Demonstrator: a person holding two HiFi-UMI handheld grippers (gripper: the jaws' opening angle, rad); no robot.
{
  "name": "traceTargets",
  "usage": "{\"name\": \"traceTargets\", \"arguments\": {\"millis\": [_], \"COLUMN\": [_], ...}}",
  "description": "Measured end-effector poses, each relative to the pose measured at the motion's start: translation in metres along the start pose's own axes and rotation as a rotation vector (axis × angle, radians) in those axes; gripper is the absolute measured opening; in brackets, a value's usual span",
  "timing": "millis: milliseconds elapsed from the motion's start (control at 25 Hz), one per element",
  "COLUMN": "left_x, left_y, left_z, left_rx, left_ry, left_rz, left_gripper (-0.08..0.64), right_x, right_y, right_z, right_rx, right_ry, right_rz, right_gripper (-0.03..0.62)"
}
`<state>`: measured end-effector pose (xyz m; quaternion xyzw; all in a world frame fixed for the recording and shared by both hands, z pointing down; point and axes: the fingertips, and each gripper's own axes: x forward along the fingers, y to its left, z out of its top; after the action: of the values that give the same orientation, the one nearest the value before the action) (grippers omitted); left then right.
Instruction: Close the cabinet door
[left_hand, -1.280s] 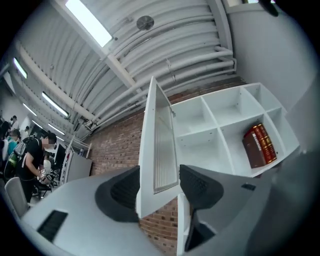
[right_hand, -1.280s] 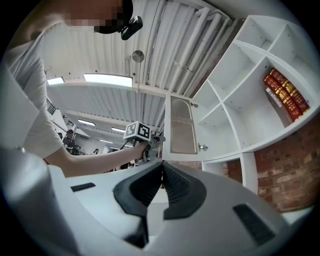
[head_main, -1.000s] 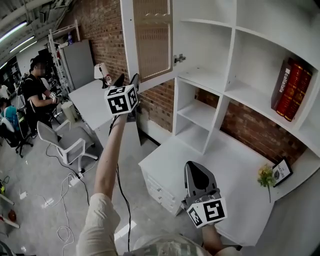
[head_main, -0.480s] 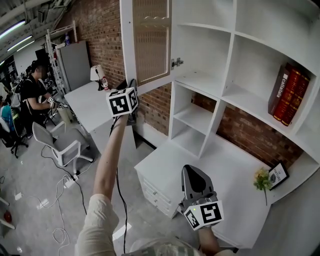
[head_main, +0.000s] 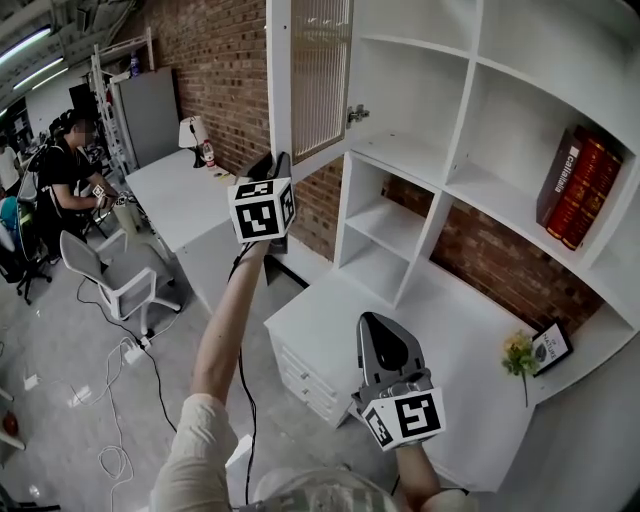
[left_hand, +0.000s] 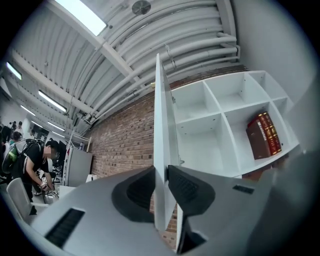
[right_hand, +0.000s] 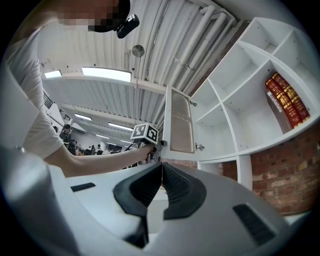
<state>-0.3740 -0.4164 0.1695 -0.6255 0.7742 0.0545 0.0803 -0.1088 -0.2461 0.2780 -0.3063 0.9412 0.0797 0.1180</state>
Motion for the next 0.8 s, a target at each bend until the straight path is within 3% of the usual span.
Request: {"name": "traceTargets", "arguments": {"millis": [440, 800], "left_x": [-0.014, -0.017], "left_y": [-0.060, -0.079], "left_z": [0.004, 0.005], "left_rx": [-0.035, 0.013], "left_ry": [-0.031, -0.029], "left_rz": [-0.139, -0.244], "left_gripper": [0.077, 0.084], "right_x": [0.014, 0.018], "right_y": [-0.012, -0.007], "right_z": [0.022, 0.008], "right_rx": [-0.034, -0.012], "right_ry": [-0.014, 0.014], "right_rz": [-0.014, -0.002], "right_gripper": [0.017, 0.017]}}
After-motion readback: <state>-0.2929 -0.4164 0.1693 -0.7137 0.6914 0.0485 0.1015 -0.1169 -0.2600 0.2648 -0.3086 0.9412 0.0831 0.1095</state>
